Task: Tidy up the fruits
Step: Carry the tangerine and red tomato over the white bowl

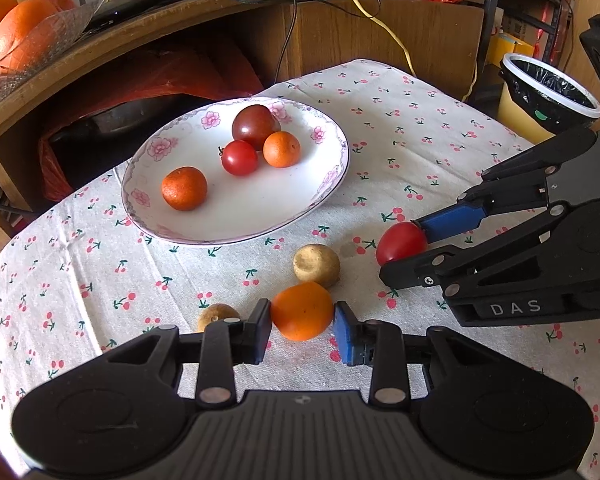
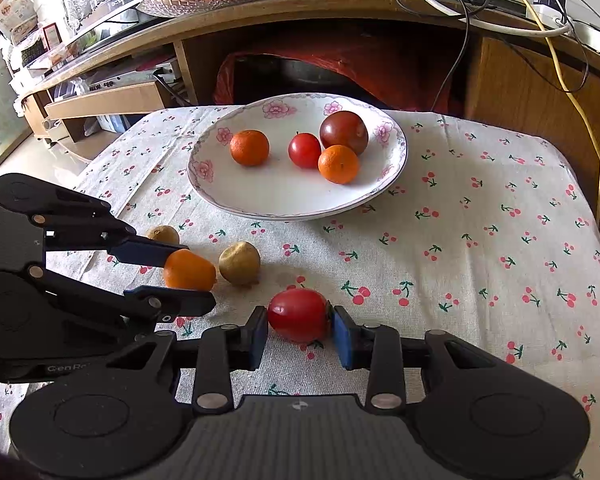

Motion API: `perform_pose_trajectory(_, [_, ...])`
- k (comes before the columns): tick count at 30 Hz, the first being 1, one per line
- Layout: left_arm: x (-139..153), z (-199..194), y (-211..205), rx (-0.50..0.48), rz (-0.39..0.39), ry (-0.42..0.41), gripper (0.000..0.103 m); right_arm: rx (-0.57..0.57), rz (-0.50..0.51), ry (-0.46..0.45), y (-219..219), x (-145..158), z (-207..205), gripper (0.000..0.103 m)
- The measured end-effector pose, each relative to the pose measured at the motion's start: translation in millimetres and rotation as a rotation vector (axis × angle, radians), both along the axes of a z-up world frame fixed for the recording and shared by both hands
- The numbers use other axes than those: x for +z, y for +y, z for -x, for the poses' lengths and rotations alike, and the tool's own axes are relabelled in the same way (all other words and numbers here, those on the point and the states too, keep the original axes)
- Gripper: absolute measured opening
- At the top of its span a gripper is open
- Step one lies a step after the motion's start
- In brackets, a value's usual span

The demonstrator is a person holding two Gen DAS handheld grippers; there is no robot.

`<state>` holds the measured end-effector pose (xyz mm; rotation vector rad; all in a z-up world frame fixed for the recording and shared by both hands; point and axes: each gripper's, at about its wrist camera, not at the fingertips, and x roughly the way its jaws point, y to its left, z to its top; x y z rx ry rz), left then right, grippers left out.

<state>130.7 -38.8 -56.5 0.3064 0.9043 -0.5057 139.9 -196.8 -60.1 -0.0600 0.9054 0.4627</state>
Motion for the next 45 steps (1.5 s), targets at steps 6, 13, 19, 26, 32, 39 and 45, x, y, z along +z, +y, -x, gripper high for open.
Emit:
perform_pose_trajectory(6, [-0.2,-0.2,-1.4,-0.005,-0.008,0.005,0.042,0.002,0.006,0.003,0.6,0.1,-0.9,0.029])
perform_pose_trajectory(13, [-2.3,0.1,-1.5,-0.007,-0.009,0.006,0.042,0.002,0.008,0.001,1.4,-0.8,-1.2,0.030])
perform_pose_trajectory(19, [-0.5,0.7,0.0,-0.013,-0.002,0.008,0.042,0.002,0.009,0.000,1.9,-0.8,-1.7,0.030])
perform_pose_trajectory(26, [9.0,-2.3,3.8,0.004,0.014,-0.018,0.042,-0.005,-0.009,0.002,-0.5,1.2,-1.6,0.029])
perform_pose_trajectory(32, [16.6,-5.6,7.4,0.015,0.025,-0.042,0.042,-0.016,-0.019,-0.023,-3.7,9.5,0.2,0.029])
perform_pose_trajectory(39, [28.4,-16.6,14.0,0.058,0.041,-0.086,0.042,-0.037,-0.020,-0.060,-3.8,19.0,-4.8,0.029])
perform_pose_trajectory(45, [33.8,-28.3,13.5,0.082,0.053,-0.112,0.042,-0.055,-0.040,-0.092,0.1,29.3,-13.2,0.029])
